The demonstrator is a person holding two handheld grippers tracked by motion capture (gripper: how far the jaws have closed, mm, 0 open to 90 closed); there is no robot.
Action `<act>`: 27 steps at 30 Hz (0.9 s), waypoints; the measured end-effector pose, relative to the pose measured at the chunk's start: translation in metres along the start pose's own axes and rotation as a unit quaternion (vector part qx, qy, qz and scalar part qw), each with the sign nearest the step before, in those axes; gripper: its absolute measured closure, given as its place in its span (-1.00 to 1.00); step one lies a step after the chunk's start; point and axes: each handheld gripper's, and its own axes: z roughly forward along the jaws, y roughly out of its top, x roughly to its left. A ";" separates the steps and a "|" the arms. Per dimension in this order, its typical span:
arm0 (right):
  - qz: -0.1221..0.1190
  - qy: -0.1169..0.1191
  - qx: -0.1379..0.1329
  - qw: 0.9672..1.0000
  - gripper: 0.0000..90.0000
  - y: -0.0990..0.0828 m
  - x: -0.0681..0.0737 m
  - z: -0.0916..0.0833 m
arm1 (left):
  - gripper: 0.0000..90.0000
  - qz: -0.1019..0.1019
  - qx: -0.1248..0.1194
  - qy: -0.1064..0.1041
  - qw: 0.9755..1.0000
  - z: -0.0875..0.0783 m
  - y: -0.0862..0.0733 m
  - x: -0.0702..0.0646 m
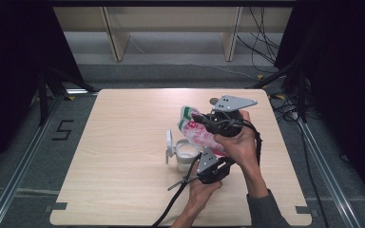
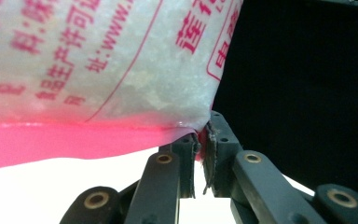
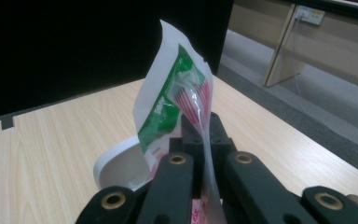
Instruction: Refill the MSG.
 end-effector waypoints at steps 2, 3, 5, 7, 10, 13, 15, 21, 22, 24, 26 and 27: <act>0.000 0.000 -0.006 1.000 1.00 0.000 0.001 -0.003 | 0.84 0.009 0.013 0.005 1.000 -0.003 0.001 0.000; -0.001 0.002 -0.008 1.000 1.00 0.001 0.000 -0.004 | 0.84 0.009 0.012 0.006 1.000 -0.003 0.000 0.000; 0.002 0.001 -0.010 1.000 1.00 0.001 0.000 -0.009 | 0.84 0.012 0.014 0.004 1.000 -0.006 0.000 -0.001; 0.007 0.007 -0.014 1.000 1.00 0.001 0.001 -0.012 | 0.84 0.017 0.017 0.004 1.000 -0.008 -0.001 -0.001; 0.007 0.008 -0.020 1.000 1.00 0.000 -0.001 -0.017 | 0.83 0.026 0.013 0.001 1.000 -0.010 -0.003 0.000; 0.008 0.021 -0.036 0.999 1.00 -0.002 -0.003 -0.019 | 0.83 0.033 0.019 0.000 0.999 -0.014 -0.006 0.000; 0.018 0.022 -0.027 0.999 1.00 -0.004 -0.004 -0.022 | 0.83 0.034 0.032 0.008 0.999 -0.018 -0.008 0.001; 0.030 0.023 -0.042 0.998 1.00 -0.011 -0.009 -0.029 | 0.83 0.032 0.039 0.016 0.999 -0.025 -0.013 0.004; 0.022 0.022 -0.043 0.999 1.00 -0.012 -0.010 -0.031 | 0.82 0.033 0.030 0.012 0.999 -0.024 -0.015 0.005; 0.035 0.025 -0.045 0.998 1.00 -0.014 -0.009 -0.034 | 0.82 0.034 0.041 0.016 0.998 -0.027 -0.015 0.005; 0.029 0.025 -0.052 0.998 1.00 -0.016 -0.012 -0.037 | 0.82 0.032 0.042 0.019 0.998 -0.028 -0.015 0.004; 0.034 0.022 -0.050 0.998 1.00 -0.017 -0.012 -0.039 | 0.82 0.034 0.046 0.022 0.998 -0.029 -0.015 0.005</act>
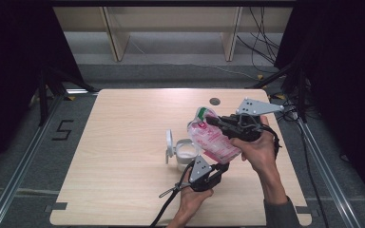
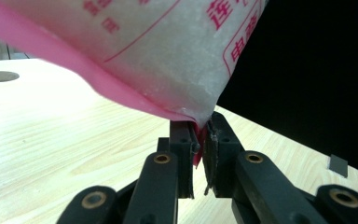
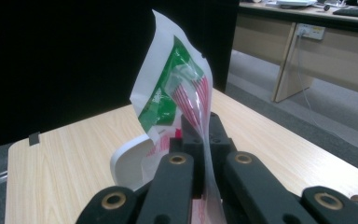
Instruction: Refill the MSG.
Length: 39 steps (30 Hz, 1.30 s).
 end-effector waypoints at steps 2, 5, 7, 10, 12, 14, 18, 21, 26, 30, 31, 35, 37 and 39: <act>0.003 0.002 -0.008 1.000 1.00 -0.002 -0.002 -0.002 | 0.81 -0.001 0.002 0.000 1.000 -0.001 -0.001 0.001; 0.030 0.008 -0.021 0.999 1.00 -0.007 -0.006 -0.004 | 0.79 -0.005 0.000 0.002 1.000 -0.002 -0.002 0.002; 0.034 0.009 -0.032 0.999 1.00 -0.009 -0.009 -0.004 | 0.78 -0.003 0.008 0.004 1.000 -0.005 -0.002 0.003; 0.043 0.011 -0.040 0.998 1.00 -0.012 -0.010 -0.005 | 0.74 -0.007 0.003 -0.002 1.000 -0.006 -0.004 0.003; 0.049 0.004 -0.039 0.998 1.00 -0.013 -0.009 -0.006 | 0.68 -0.003 0.008 -0.005 1.000 -0.008 -0.004 0.003; 0.045 0.006 -0.043 0.998 1.00 -0.014 -0.010 -0.006 | 0.58 -0.004 0.007 -0.007 1.000 -0.011 -0.004 0.001; 0.053 0.008 -0.048 0.997 1.00 -0.017 -0.012 -0.009 | 0.35 0.033 0.023 -0.003 0.999 -0.021 -0.002 -0.005; 0.058 0.011 -0.051 0.997 1.00 -0.019 -0.012 -0.010 | 0.21 0.019 0.017 -0.016 1.000 -0.028 -0.003 -0.011; 0.063 0.015 -0.060 0.996 1.00 -0.021 -0.012 -0.012 | 0.13 0.035 0.034 -0.019 0.999 -0.043 -0.007 -0.009; 0.055 0.006 -0.057 0.997 1.00 -0.025 -0.013 -0.012 | 0.08 0.034 0.036 -0.012 0.999 -0.052 -0.007 -0.004; 0.064 0.009 -0.052 0.997 1.00 -0.026 -0.013 -0.012 | 0.07 0.033 0.036 -0.012 0.999 -0.053 -0.007 -0.003; 0.066 0.002 -0.049 0.997 1.00 -0.033 -0.019 -0.012 | 0.06 0.048 0.037 -0.011 0.998 -0.060 -0.005 0.002; 0.067 0.000 -0.044 0.997 1.00 -0.035 -0.020 -0.013 | 0.04 0.034 0.035 -0.004 0.999 -0.063 -0.005 0.003; 0.066 -0.004 -0.046 0.997 1.00 -0.039 -0.023 -0.014 | 0.04 0.027 0.035 -0.003 0.999 -0.065 -0.005 0.006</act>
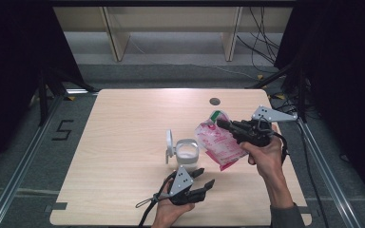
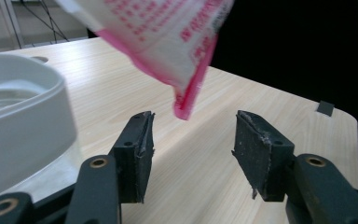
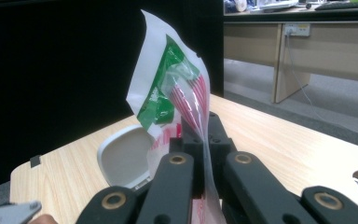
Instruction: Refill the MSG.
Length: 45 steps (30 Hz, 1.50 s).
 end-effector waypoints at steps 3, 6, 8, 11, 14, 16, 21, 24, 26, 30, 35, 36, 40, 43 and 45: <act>0.012 0.003 0.004 1.000 1.00 -0.004 -0.002 -0.002 | 0.03 0.017 -0.003 0.005 1.000 -0.004 0.000 0.004; 0.019 -0.003 0.009 1.000 1.00 -0.009 -0.004 -0.005 | 0.03 0.006 -0.006 0.015 1.000 -0.008 -0.003 0.004; 0.011 -0.002 0.013 1.000 1.00 -0.012 -0.007 -0.006 | 0.03 0.020 -0.004 0.017 1.000 -0.012 -0.003 0.007; 0.014 -0.010 0.011 1.000 1.00 -0.019 -0.010 -0.006 | 0.03 0.018 0.000 0.026 1.000 -0.019 -0.005 0.010; 0.027 -0.012 0.017 0.999 1.00 -0.025 -0.012 -0.008 | 0.03 0.013 -0.007 0.032 0.999 -0.024 -0.005 0.015; 0.017 -0.014 0.014 1.000 1.00 -0.029 -0.016 -0.008 | 0.03 0.001 -0.008 0.041 0.999 -0.028 -0.006 0.015; 0.029 -0.014 0.025 0.999 1.00 -0.038 -0.020 -0.008 | 0.01 0.007 -0.010 0.048 0.999 -0.035 -0.007 0.022; 0.042 -0.017 0.030 0.999 1.00 -0.045 -0.020 -0.011 | -0.02 0.007 -0.007 0.054 0.998 -0.039 -0.007 0.024; 0.039 -0.021 0.031 0.999 1.00 -0.049 -0.023 -0.013 | -0.04 0.006 -0.006 0.057 0.998 -0.042 -0.007 0.027; 0.042 -0.027 0.028 0.998 1.00 -0.053 -0.027 -0.021 | -0.07 0.005 -0.011 0.057 0.998 -0.045 -0.007 0.030; 0.051 -0.033 0.027 0.998 1.00 -0.056 -0.026 -0.028 | -0.08 -0.002 -0.013 0.063 0.998 -0.049 -0.009 0.033; 0.046 -0.032 0.023 0.998 1.00 -0.057 -0.028 -0.029 | -0.09 -0.003 -0.006 0.068 0.998 -0.051 -0.008 0.034; 0.054 -0.039 0.024 0.997 1.00 -0.059 -0.029 -0.036 | -0.09 -0.007 -0.009 0.072 0.997 -0.055 -0.008 0.036; 0.050 -0.045 0.019 0.998 1.00 -0.061 -0.032 -0.040 | -0.09 -0.013 -0.014 0.077 0.997 -0.057 -0.008 0.037; 0.052 -0.054 0.022 0.997 1.00 -0.062 -0.033 -0.044 | -0.09 -0.008 -0.020 0.076 0.997 -0.058 -0.008 0.039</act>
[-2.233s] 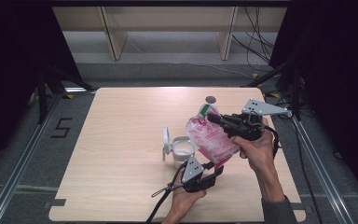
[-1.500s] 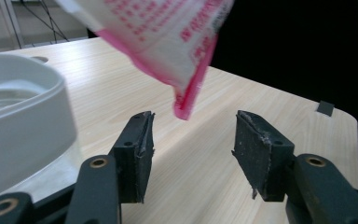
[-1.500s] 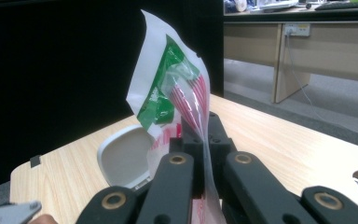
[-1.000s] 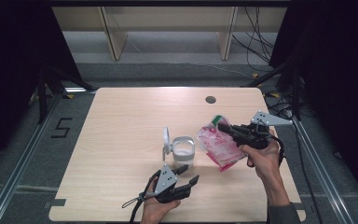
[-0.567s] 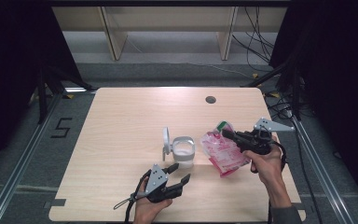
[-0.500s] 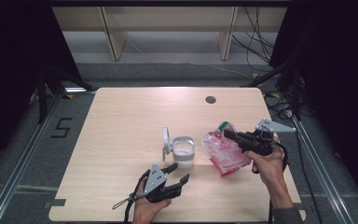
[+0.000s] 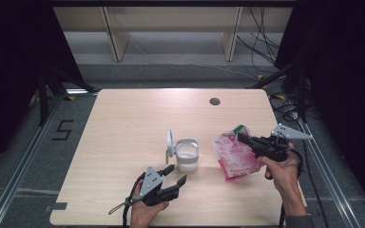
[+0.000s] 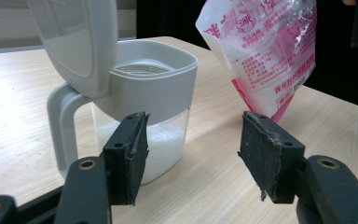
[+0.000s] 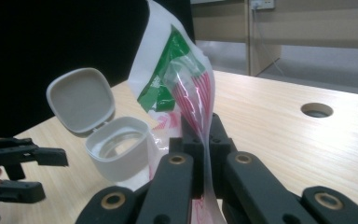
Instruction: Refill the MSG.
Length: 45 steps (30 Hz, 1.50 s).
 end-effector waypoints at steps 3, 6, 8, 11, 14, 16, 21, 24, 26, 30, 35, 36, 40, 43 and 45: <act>-0.016 -0.013 0.004 1.000 1.00 0.000 -0.002 -0.003 | -0.10 0.001 0.009 0.008 1.000 -0.002 0.000 0.002; -0.023 -0.023 0.010 0.999 1.00 0.000 -0.003 -0.004 | -0.11 0.002 0.015 0.010 1.000 -0.004 0.000 0.005; -0.017 -0.035 0.014 0.999 1.00 -0.002 -0.003 -0.005 | -0.11 -0.002 0.013 0.012 1.000 -0.004 -0.001 0.006; -0.013 -0.038 0.017 0.999 1.00 -0.003 -0.005 -0.007 | -0.11 0.000 0.007 0.013 1.000 -0.006 -0.001 0.008; -0.024 -0.047 0.022 0.998 1.00 -0.004 -0.008 -0.010 | -0.11 -0.003 0.011 0.021 1.000 -0.008 0.000 0.009; -0.033 -0.054 0.022 0.998 1.00 -0.004 -0.011 -0.011 | -0.11 -0.003 0.004 0.016 1.000 -0.008 -0.001 0.009; -0.031 -0.064 0.033 0.997 1.00 -0.008 -0.016 -0.014 | -0.11 -0.005 0.002 0.017 1.000 -0.008 -0.001 0.010; -0.030 -0.070 0.033 0.997 1.00 -0.010 -0.019 -0.014 | -0.10 -0.004 0.010 0.021 1.000 -0.008 -0.001 0.011; -0.013 -0.077 0.043 0.996 1.00 -0.011 -0.018 -0.015 | -0.10 -0.007 0.010 0.021 1.000 -0.008 -0.002 0.011; -0.044 -0.090 0.046 0.994 1.00 -0.012 -0.020 -0.013 | -0.10 -0.008 0.009 0.020 1.000 -0.008 -0.002 0.011; -0.053 -0.105 0.059 0.991 1.00 -0.013 -0.017 -0.009 | -0.10 -0.005 0.010 0.019 1.000 -0.008 -0.002 0.011; -0.060 -0.110 0.062 0.990 1.00 -0.013 -0.018 -0.008 | -0.10 -0.010 0.004 0.019 1.000 -0.007 -0.003 0.011; -0.051 -0.114 0.068 0.990 1.00 -0.016 -0.018 -0.006 | -0.10 -0.009 0.007 0.021 1.000 -0.009 -0.002 0.012; -0.042 -0.116 0.075 0.989 1.00 -0.018 -0.019 -0.005 | -0.11 -0.010 0.008 0.023 1.000 -0.009 -0.003 0.013; -0.056 -0.122 0.076 0.988 1.00 -0.020 -0.021 -0.003 | -0.10 -0.012 0.000 0.020 1.000 -0.009 -0.003 0.013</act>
